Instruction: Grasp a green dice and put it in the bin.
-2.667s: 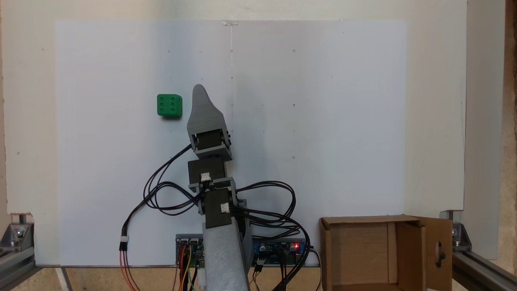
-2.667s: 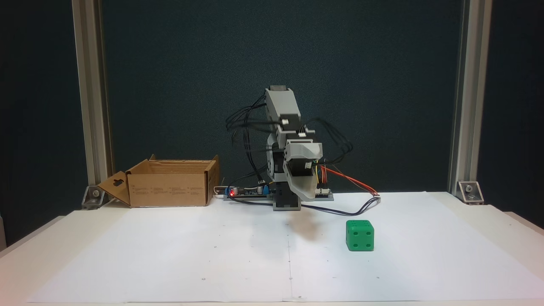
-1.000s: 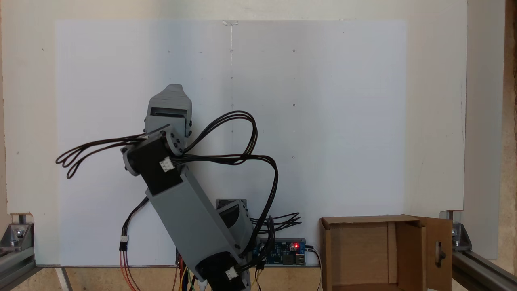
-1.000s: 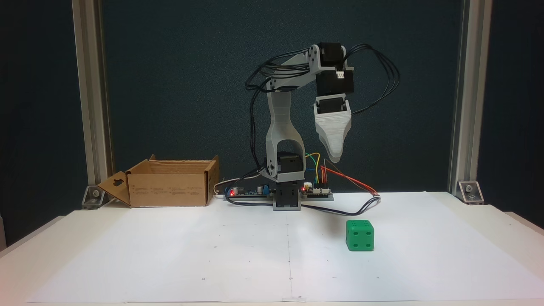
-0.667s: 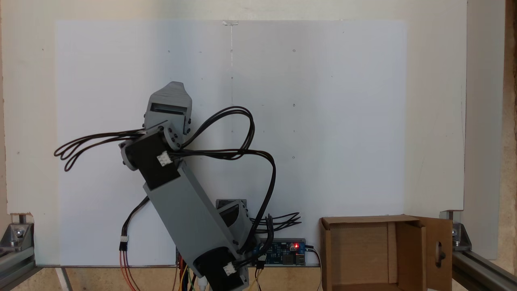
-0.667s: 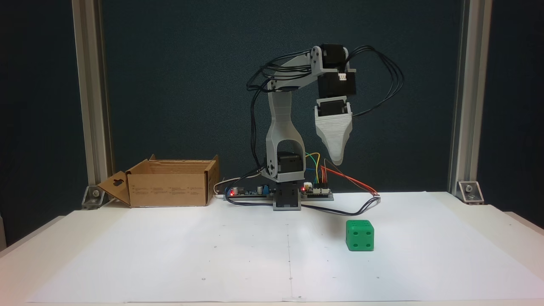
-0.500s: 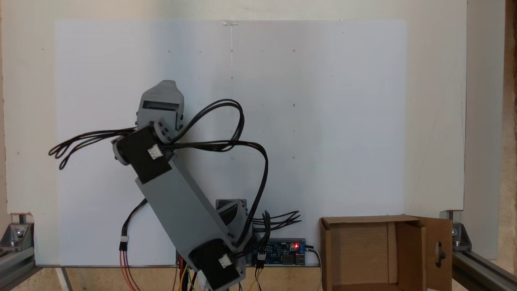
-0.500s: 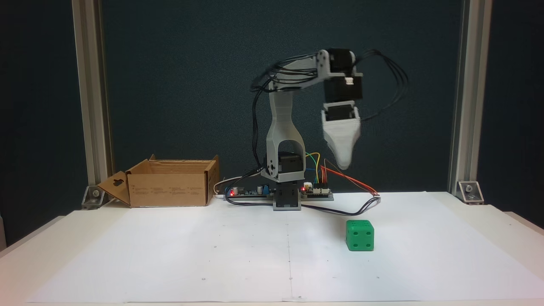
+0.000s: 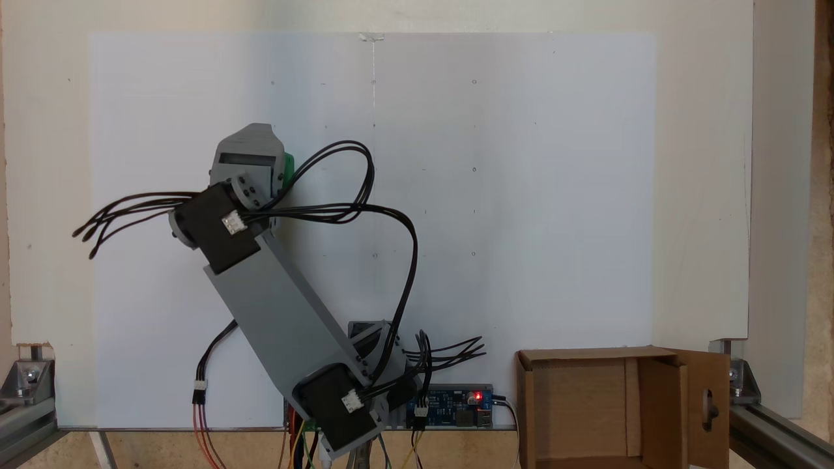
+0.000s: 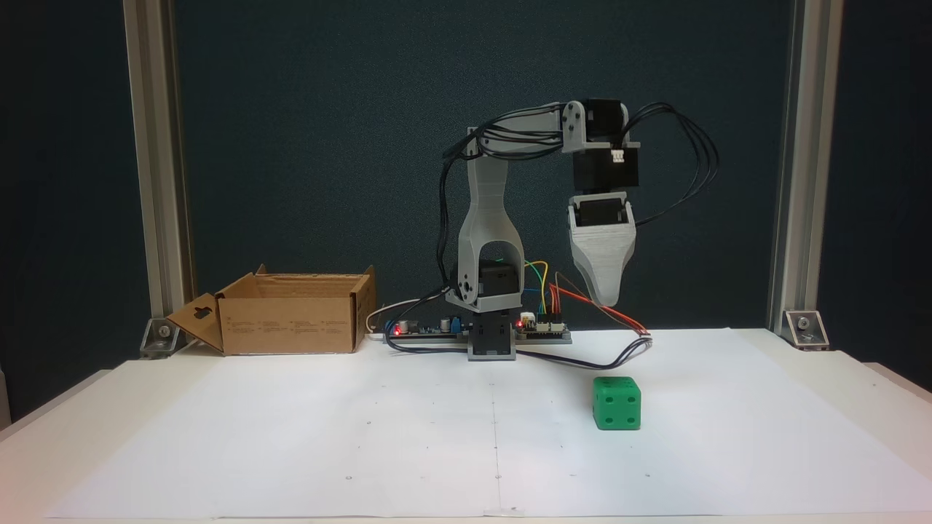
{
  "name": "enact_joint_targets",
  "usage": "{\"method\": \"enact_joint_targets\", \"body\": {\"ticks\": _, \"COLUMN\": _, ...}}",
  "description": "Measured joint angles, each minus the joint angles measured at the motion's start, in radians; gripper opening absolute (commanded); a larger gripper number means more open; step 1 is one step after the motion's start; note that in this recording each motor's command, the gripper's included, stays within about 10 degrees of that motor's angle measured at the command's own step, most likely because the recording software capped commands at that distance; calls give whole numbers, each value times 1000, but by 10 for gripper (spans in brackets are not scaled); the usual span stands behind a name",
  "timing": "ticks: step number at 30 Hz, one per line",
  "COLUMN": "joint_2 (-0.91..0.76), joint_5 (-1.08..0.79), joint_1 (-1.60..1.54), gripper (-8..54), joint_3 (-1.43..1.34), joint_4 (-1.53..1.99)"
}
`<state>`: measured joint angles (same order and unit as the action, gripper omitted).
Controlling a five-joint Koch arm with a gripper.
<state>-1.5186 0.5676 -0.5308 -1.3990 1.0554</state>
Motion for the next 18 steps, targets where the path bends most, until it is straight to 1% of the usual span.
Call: {"method": "enact_joint_targets", "body": {"ticks": 18, "joint_2": 25, "joint_5": 3, "joint_1": -17, "gripper": 432, "joint_3": 0, "joint_4": -8}}
